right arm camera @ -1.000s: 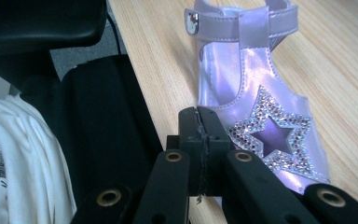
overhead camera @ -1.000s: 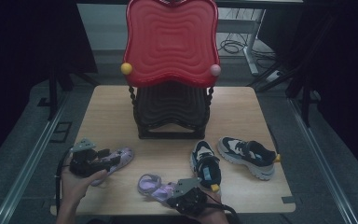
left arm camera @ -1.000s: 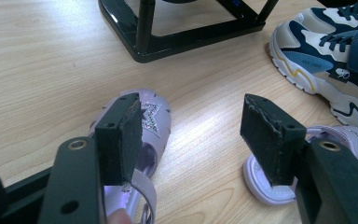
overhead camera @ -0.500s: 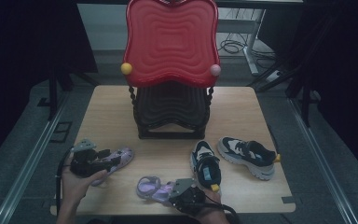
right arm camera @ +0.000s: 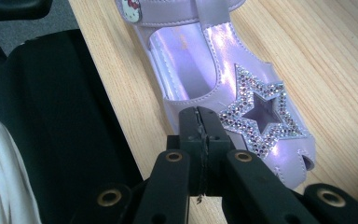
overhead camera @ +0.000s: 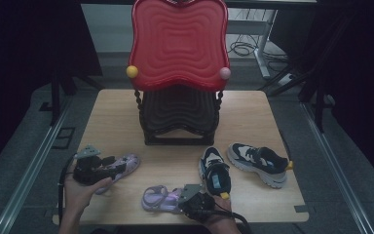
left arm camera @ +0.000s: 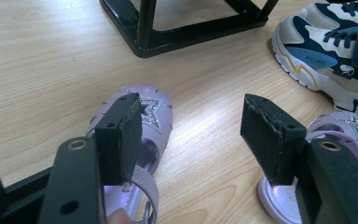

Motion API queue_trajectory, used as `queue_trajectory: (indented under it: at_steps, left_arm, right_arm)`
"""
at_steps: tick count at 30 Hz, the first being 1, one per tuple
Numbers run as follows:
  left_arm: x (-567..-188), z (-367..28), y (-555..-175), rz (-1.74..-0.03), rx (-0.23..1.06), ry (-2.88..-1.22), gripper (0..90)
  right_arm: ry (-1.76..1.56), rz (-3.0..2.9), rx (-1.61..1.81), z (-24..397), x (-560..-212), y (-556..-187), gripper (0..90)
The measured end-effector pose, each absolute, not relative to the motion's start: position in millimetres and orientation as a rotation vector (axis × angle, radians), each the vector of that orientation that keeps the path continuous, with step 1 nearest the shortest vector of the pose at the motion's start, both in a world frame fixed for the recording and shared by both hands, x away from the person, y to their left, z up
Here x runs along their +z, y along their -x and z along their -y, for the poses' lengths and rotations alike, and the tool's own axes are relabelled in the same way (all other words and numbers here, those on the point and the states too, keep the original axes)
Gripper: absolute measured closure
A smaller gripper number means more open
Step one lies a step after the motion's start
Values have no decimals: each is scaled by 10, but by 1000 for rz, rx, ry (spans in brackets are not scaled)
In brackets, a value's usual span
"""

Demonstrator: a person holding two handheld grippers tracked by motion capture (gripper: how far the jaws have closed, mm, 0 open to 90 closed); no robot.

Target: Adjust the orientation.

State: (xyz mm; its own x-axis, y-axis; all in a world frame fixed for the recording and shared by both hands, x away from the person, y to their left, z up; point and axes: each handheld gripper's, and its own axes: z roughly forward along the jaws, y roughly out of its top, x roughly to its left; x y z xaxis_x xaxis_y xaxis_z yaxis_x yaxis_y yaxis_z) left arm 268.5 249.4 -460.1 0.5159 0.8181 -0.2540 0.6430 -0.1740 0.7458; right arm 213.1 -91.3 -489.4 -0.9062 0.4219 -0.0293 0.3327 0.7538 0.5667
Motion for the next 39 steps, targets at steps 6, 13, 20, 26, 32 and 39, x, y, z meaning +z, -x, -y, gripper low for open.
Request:
queue_trajectory:
  at_steps: [6,13,20,26,32,39]
  left_arm:
    - [-4594,-2504,-2679,-1203,259,-1896,391]
    - [-4597,-2503,-2682,-1205,258,-1898,391]
    - [-4594,-2511,-2678,-1206,257,-1900,390]
    - [-4597,-2521,-2678,-1208,255,-1898,390]
    - [-4598,-2513,-2677,-1207,255,-1900,390]
    - [-4603,-2515,-2680,-1209,252,-1902,389]
  right_arm:
    - [-603,-2804,840,918,-4893,-2137,900]
    - [-614,-2793,816,945,-4904,-2132,900]
    - [-602,-2766,778,918,-4890,-2126,900]
    - [-608,-2776,778,937,-4898,-2106,900]
    - [-627,-2750,742,970,-4919,-2101,900]
    - [-615,-2713,704,925,-4904,-2111,900]
